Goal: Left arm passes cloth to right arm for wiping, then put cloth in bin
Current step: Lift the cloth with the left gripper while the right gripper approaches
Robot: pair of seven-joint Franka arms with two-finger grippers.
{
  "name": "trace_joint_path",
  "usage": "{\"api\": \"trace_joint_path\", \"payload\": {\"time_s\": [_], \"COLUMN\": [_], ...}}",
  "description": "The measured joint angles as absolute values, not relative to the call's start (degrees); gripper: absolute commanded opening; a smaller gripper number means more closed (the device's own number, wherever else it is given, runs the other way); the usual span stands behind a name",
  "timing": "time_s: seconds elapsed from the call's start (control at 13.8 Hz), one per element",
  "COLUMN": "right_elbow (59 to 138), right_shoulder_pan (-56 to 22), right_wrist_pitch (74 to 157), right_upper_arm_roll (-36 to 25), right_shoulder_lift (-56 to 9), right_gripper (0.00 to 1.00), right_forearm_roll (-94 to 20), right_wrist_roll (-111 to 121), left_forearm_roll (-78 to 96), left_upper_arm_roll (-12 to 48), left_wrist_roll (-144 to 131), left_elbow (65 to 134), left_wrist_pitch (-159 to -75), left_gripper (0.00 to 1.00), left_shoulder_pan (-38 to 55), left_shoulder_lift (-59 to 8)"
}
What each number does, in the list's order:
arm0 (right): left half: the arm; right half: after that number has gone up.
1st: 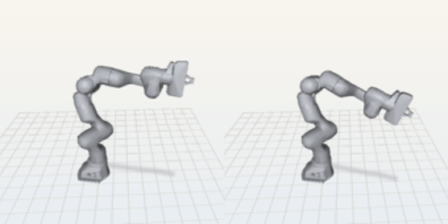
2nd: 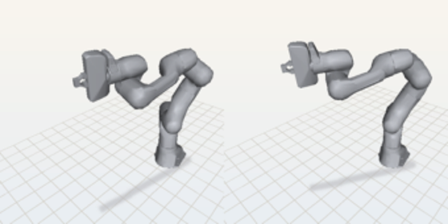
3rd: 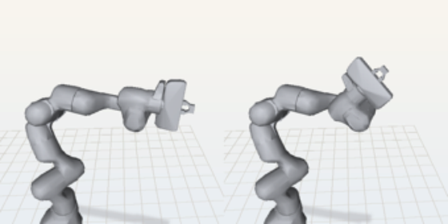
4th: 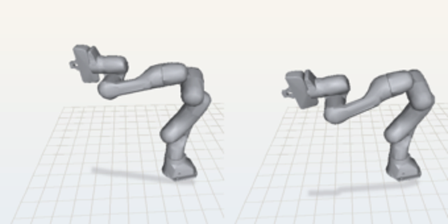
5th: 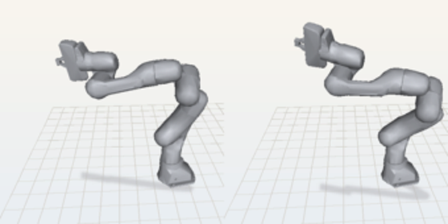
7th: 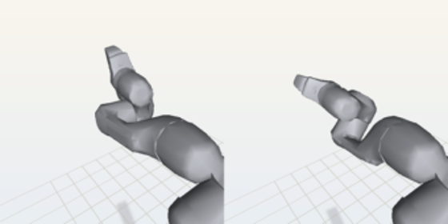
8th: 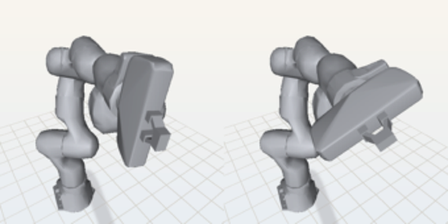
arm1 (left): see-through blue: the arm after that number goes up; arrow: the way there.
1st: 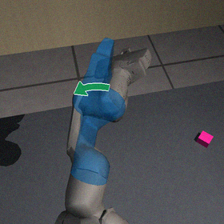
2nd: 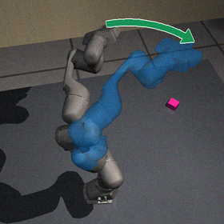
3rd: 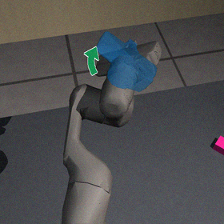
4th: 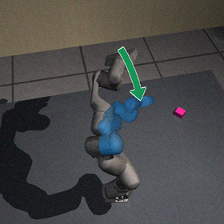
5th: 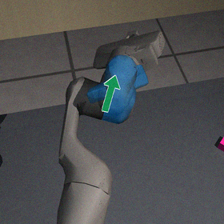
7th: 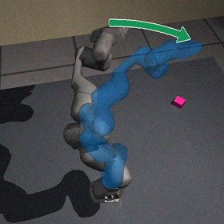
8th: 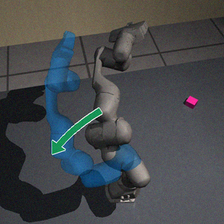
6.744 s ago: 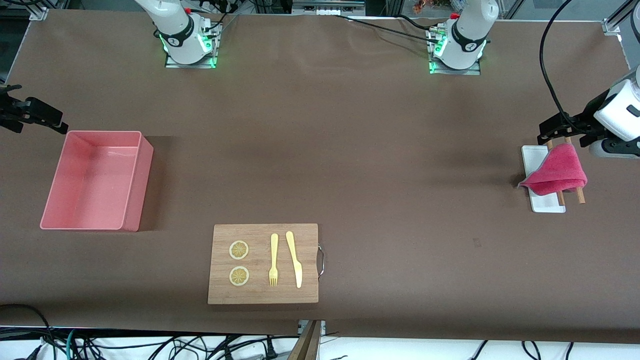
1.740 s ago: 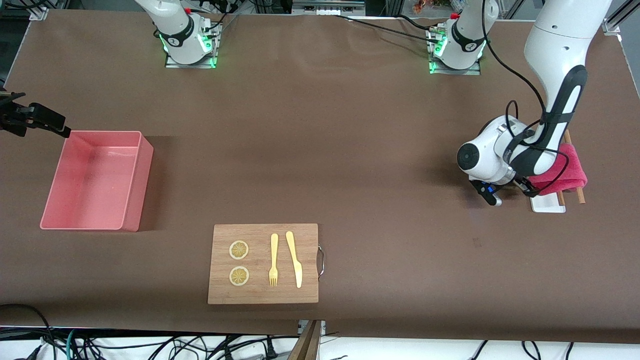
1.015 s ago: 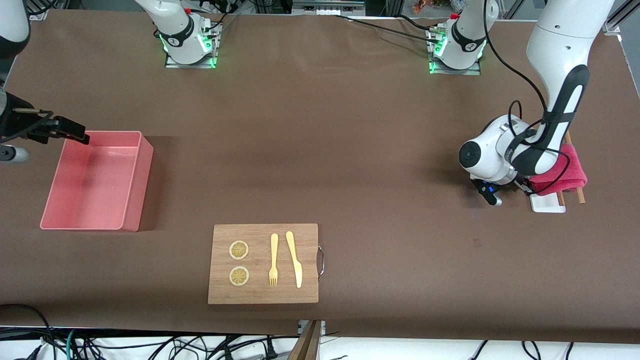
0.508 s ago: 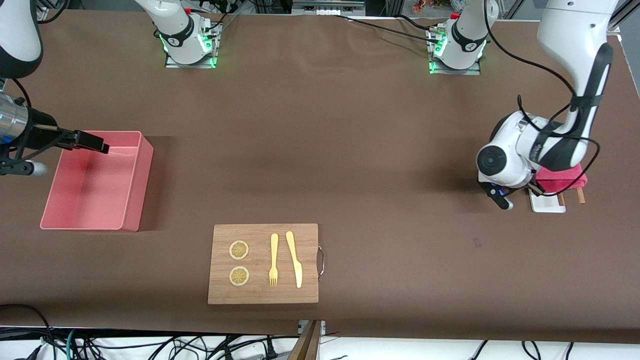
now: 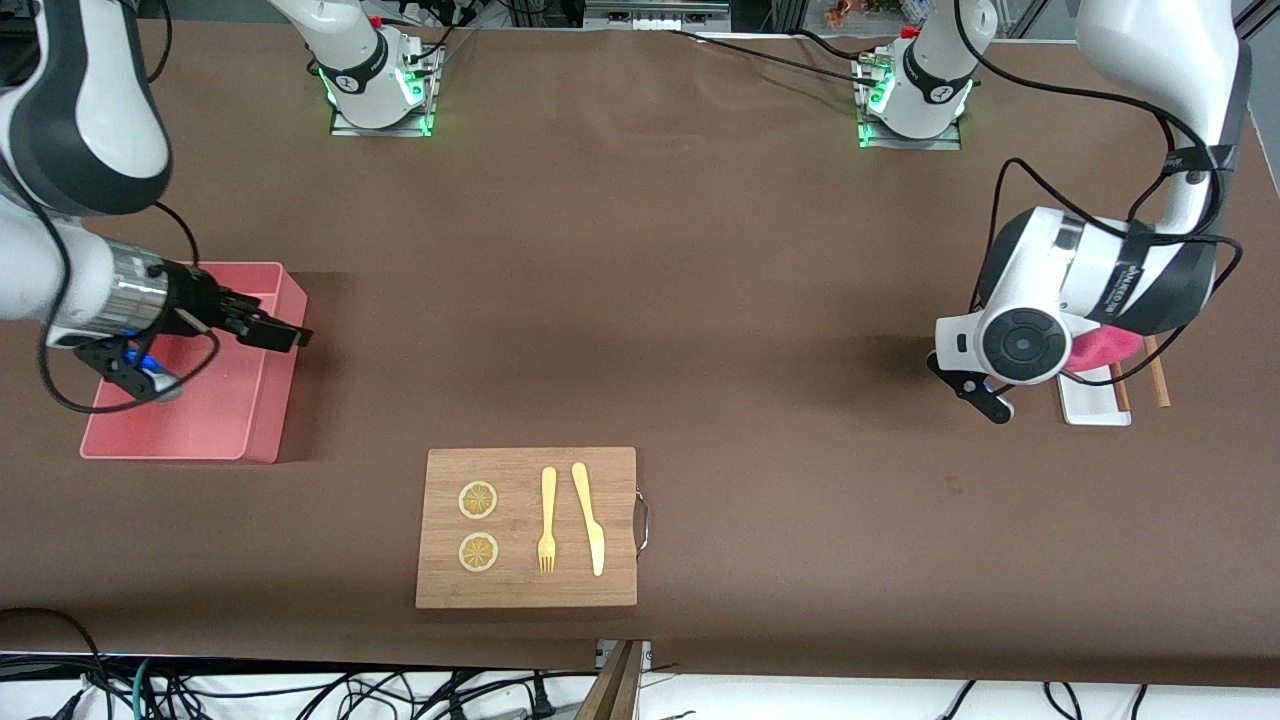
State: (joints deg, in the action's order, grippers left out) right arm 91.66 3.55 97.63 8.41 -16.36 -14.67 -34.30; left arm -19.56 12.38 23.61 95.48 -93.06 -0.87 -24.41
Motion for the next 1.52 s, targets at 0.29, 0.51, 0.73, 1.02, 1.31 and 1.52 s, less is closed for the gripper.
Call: {"api": "trace_joint_path", "payload": {"time_s": [0.29,0.51,0.73,1.02,1.31,1.52], "right_elbow": [91.7,91.8,91.8,91.9,92.0,92.0], "right_shoulder_pan": [3.1,2.1,1.0,-1.7,-5.0,-6.4], "right_wrist_pitch": [101.9,106.6,112.3,121.8,130.5,134.9], "right_upper_arm_roll": [13.6,17.6,20.9,23.6,24.3,25.8], "right_shoulder_lift": [-19.0,-21.5,-23.9,-27.5,-31.3,-32.7], "right_gripper": [1.00,1.00,1.00,1.00,1.00,1.00], "right_forearm_roll": [-15.2,-15.2,-15.2,-15.3,-15.3,-15.3], "right_wrist_roll": [-46.2,-54.5,-62.6,-72.4,-78.6,-82.5], "left_forearm_roll": [-1.1,10.2,21.2,34.4,40.4,44.1], "left_upper_arm_roll": [12.1,12.2,12.4,12.5,12.7,12.8], "left_wrist_roll": [19.8,7.8,-3.1,-15.2,-25.3,-32.6], "left_elbow": [88.0,86.8,86.3,85.0,85.0,84.9], "left_wrist_pitch": [-92.4,-92.2,-93.2,-100.1,-111.3,-119.1], "left_gripper": [0.00,0.00,0.00,0.00,0.00,0.00], "left_shoulder_pan": [-1.4,-1.3,-0.4,1.8,7.2,10.8], "left_shoulder_lift": [-24.4,-24.4,-24.5,-24.7,-25.3,-26.5]}}
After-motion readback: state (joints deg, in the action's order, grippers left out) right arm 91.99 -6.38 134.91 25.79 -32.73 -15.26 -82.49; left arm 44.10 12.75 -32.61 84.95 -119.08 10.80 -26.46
